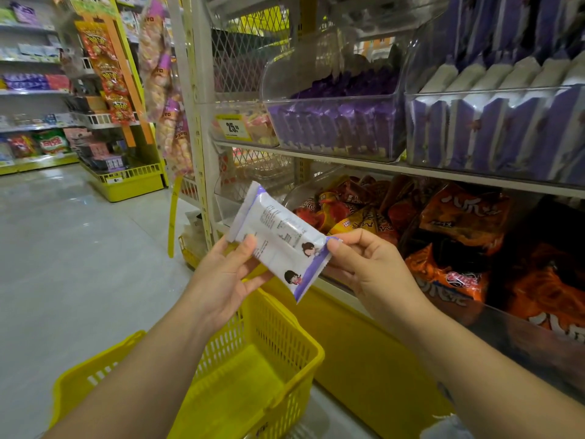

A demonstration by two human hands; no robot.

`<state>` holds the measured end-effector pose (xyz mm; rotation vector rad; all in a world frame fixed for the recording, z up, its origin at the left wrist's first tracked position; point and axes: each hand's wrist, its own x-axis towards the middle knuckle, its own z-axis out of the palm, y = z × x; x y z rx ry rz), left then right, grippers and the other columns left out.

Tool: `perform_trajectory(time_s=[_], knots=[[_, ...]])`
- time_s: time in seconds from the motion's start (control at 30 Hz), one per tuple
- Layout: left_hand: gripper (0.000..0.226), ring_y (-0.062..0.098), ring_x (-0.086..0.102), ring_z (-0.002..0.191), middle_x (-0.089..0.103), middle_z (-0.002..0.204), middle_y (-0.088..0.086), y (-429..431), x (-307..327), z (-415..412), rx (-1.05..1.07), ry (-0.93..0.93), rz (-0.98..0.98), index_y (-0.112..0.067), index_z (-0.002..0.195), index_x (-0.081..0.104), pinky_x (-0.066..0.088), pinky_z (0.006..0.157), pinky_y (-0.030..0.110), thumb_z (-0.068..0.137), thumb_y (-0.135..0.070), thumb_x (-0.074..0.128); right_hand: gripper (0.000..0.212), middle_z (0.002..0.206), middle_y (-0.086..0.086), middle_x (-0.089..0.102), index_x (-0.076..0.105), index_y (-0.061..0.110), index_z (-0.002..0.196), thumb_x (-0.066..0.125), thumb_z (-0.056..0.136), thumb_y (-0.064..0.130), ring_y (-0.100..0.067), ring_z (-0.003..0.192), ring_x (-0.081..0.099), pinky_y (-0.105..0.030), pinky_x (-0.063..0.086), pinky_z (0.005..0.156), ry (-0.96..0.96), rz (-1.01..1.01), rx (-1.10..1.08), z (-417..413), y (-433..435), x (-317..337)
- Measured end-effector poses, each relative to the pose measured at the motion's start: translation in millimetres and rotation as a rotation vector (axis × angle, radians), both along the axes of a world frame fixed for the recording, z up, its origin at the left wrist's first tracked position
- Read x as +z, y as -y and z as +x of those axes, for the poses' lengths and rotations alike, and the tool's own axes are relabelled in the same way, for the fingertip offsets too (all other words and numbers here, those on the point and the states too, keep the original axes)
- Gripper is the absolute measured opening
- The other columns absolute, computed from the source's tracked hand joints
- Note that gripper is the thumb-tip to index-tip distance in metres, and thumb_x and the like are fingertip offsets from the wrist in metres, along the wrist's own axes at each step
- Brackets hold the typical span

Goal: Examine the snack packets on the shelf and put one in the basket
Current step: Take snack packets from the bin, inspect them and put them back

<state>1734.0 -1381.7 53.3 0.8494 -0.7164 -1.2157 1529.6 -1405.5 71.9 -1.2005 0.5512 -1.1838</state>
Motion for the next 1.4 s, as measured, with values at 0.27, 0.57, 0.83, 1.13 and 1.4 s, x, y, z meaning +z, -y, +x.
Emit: perform_trajectory(time_s=[0.27, 0.57, 0.83, 1.13, 1.4], knots=[[0.065, 0.016, 0.071, 0.097, 0.075, 0.101, -0.003, -4, 5, -20, 0.141, 0.230, -0.036, -0.028, 0.140, 0.037, 0.061, 0.071, 0.035, 0.083, -0.016, 0.066, 0.017, 0.100, -0.012, 0.071, 0.057, 0.006, 0.109, 0.051, 0.094, 0.009, -0.026, 0.092, 0.069, -0.041, 0.056, 0.084, -0.102, 0.165, 0.209, -7, 1, 9], [0.020, 0.005, 0.070, 0.088, 0.069, 0.102, -0.008, -10, 3, -53, 0.108, 0.559, -0.060, -0.023, 0.104, 0.056, 0.057, 0.065, 0.021, 0.089, -0.014, 0.066, 0.032, 0.113, -0.005, 0.071, 0.058, 0.024, 0.122, 0.033, 0.103, 0.026, -0.022, 0.099, 0.069, -0.036, 0.059, 0.079, -0.183, 0.052, 0.314, -3, -7, 2], [0.080, -0.010, 0.064, 0.091, 0.061, 0.099, -0.040, -7, 4, -56, 0.070, 0.653, -0.097, -0.048, 0.120, 0.033, 0.052, 0.066, 0.013, 0.053, -0.029, 0.072, 0.035, 0.123, -0.007, 0.066, 0.053, 0.024, 0.131, 0.035, 0.101, 0.027, -0.030, 0.113, 0.062, -0.052, 0.048, 0.097, -0.268, -0.144, 0.166, 6, -9, -4], [0.066, 0.011, 0.072, 0.088, 0.073, 0.103, -0.007, -5, 6, -41, 0.110, 0.529, -0.042, -0.030, 0.133, 0.043, 0.060, 0.070, 0.037, 0.073, -0.011, 0.065, 0.029, 0.116, -0.042, 0.047, 0.062, 0.032, 0.114, 0.042, 0.093, 0.031, -0.070, 0.091, 0.041, -0.074, 0.040, 0.079, -0.260, -0.216, 0.251, 10, -18, -1], [0.035, 0.023, 0.074, 0.082, 0.077, 0.092, 0.003, -5, 11, -30, 0.032, 0.378, -0.050, -0.019, 0.106, 0.068, 0.057, 0.062, 0.028, 0.073, -0.027, 0.059, 0.044, 0.114, 0.002, 0.067, 0.050, 0.026, 0.135, 0.045, 0.092, 0.030, -0.010, 0.090, 0.059, -0.037, 0.045, 0.083, -0.351, -0.242, 0.258, 7, -12, -6]])
